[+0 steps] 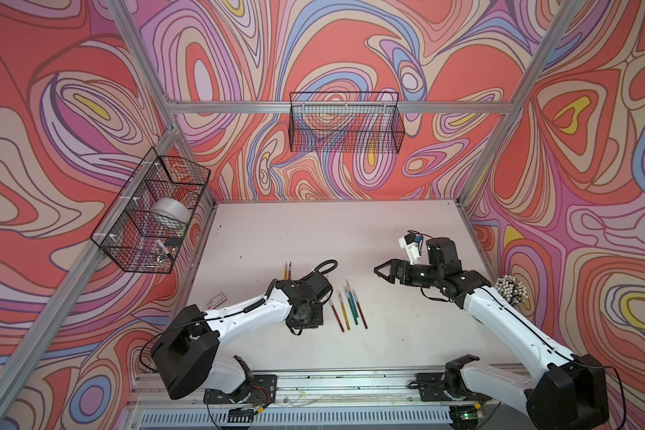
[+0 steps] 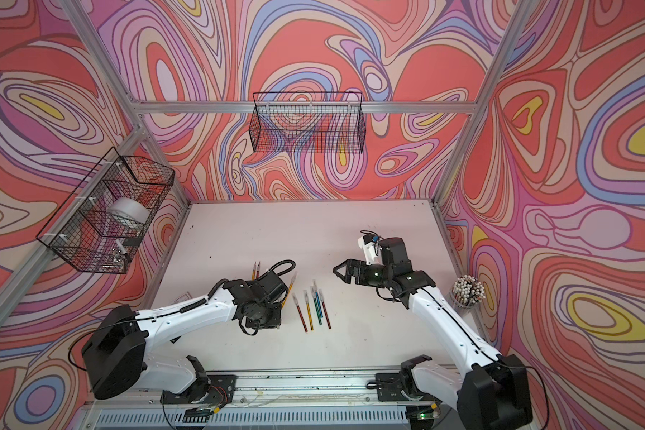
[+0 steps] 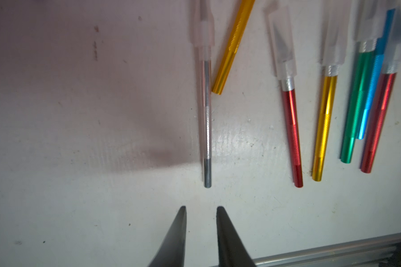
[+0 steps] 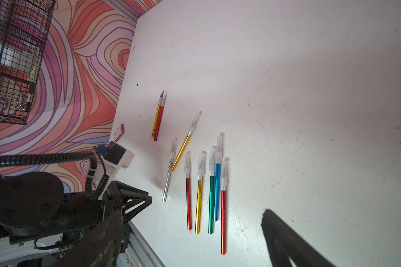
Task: Remove protective caps from carving knives
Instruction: Pick up the carving knife from the center of the board.
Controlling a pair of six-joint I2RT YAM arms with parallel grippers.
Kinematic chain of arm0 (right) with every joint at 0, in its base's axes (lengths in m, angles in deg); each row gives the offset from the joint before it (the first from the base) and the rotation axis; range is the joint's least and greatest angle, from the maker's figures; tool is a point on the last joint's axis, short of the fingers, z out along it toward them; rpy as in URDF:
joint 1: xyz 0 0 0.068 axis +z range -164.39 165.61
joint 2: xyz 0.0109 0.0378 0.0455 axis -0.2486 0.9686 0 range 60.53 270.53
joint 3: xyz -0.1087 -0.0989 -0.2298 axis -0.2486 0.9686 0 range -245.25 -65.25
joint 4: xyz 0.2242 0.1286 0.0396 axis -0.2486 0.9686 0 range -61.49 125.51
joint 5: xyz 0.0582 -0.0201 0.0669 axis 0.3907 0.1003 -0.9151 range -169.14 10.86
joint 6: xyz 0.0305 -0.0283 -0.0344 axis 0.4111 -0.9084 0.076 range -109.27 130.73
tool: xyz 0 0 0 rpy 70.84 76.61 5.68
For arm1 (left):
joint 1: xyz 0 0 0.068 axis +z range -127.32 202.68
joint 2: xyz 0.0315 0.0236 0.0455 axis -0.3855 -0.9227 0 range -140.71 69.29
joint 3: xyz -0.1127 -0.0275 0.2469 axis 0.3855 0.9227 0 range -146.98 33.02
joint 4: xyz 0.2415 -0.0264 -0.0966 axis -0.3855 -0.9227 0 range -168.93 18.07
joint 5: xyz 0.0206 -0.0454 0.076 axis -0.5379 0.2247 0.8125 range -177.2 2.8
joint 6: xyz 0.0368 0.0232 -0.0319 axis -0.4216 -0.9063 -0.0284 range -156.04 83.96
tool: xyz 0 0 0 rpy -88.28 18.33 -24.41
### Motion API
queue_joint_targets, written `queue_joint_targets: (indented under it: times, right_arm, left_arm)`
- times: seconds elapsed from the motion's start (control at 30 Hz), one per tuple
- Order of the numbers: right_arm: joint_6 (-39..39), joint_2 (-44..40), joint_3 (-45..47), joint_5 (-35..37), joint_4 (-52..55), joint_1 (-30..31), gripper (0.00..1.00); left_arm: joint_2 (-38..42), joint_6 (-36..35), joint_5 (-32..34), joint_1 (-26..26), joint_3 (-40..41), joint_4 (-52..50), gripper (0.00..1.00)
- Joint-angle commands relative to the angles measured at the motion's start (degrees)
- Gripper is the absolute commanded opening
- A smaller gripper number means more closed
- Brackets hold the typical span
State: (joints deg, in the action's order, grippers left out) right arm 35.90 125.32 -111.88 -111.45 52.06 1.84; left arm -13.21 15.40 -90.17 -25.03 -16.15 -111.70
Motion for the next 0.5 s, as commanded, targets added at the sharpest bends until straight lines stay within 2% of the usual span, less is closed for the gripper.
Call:
queue_joint_targets:
  times: [0.0, 0.47]
  right_arm:
    - [-0.2, -0.28, 0.99, 0.77, -0.44, 0.45, 0.95]
    - [-0.68, 0.09, 0.75, 1.39, 0.26, 0.81, 0.95]
  left_arm:
    - [-2.02, 1.85, 0.89, -0.38, -1.96, 1.8, 0.26]
    - [-8.51, -0.1, 3.24, -0.4, -4.93, 1.45, 0.25]
